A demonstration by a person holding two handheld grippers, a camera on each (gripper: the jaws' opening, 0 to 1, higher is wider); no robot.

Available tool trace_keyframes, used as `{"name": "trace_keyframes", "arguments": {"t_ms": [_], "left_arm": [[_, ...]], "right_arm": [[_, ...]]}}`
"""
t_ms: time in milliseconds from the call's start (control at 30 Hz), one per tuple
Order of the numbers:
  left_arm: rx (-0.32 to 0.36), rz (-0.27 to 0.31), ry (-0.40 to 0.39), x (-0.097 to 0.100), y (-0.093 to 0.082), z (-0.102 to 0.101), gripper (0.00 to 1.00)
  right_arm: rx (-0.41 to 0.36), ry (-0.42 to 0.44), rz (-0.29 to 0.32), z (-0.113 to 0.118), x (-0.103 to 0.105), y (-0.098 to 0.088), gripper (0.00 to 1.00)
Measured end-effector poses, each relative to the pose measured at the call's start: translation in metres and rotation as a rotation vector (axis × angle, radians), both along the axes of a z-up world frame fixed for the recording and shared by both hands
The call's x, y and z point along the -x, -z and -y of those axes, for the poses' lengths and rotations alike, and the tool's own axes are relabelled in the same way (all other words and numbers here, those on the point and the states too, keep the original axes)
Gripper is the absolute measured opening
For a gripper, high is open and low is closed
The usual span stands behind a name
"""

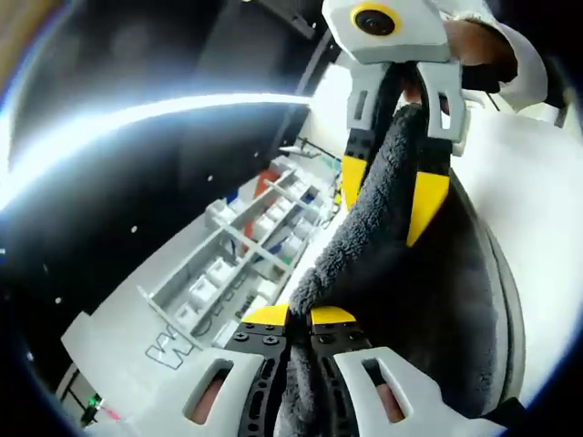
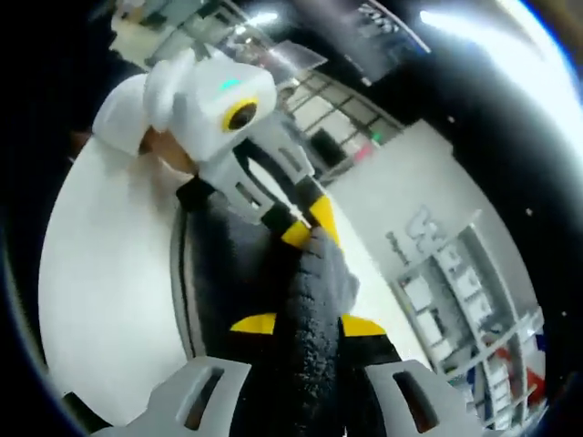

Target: Open the folded towel by lifting each exposed corner and separating the folded layers until the towel lies flat within the target outline without major curled edges

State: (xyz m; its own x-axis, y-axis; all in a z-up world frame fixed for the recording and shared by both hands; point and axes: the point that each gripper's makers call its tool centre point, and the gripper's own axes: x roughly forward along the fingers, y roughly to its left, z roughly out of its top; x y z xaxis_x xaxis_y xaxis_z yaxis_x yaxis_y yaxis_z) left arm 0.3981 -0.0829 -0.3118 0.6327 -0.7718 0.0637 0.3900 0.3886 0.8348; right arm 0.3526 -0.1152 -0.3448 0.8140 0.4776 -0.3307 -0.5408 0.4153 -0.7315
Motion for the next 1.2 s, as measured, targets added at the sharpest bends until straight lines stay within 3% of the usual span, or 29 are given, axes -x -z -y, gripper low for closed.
{"name": "trace_keyframes", "arguments": {"t_ms": [233, 400, 500, 633, 800, 867, 967, 1200], "left_arm": [[-0.022, -0.002, -0.01, -0.005, 0.004, -0.001, 0.09], [-0.027, -0.011, -0.014, -0.007, 0.006, -0.002, 0.12], [-0.035, -0.01, -0.006, -0.006, 0.007, -0.001, 0.15], [-0.05, -0.017, 0.011, -0.005, 0.011, 0.002, 0.16], [-0.056, -0.027, -0.002, -0.008, 0.012, -0.001, 0.16], [-0.054, -0.034, -0.012, -0.011, 0.012, -0.004, 0.16], [-0.041, -0.047, -0.026, -0.015, 0.011, -0.008, 0.16], [-0.023, -0.095, -0.093, -0.031, 0.014, -0.021, 0.16]], "right_arm": [[-0.077, 0.005, -0.029, 0.003, -0.003, -0.001, 0.02], [-0.333, 0.041, -0.084, 0.012, -0.009, -0.015, 0.01], [-0.55, 0.079, -0.148, 0.027, -0.016, -0.021, 0.01], [-0.749, 0.14, -0.204, 0.05, -0.025, -0.023, 0.01], [-0.876, 0.212, -0.207, 0.074, -0.031, -0.025, 0.01], [-0.881, 0.237, -0.193, 0.083, -0.033, -0.025, 0.01], [-0.831, 0.286, -0.152, 0.096, -0.036, -0.022, 0.02], [-0.828, 0.327, -0.141, 0.11, -0.041, -0.018, 0.02]]}}
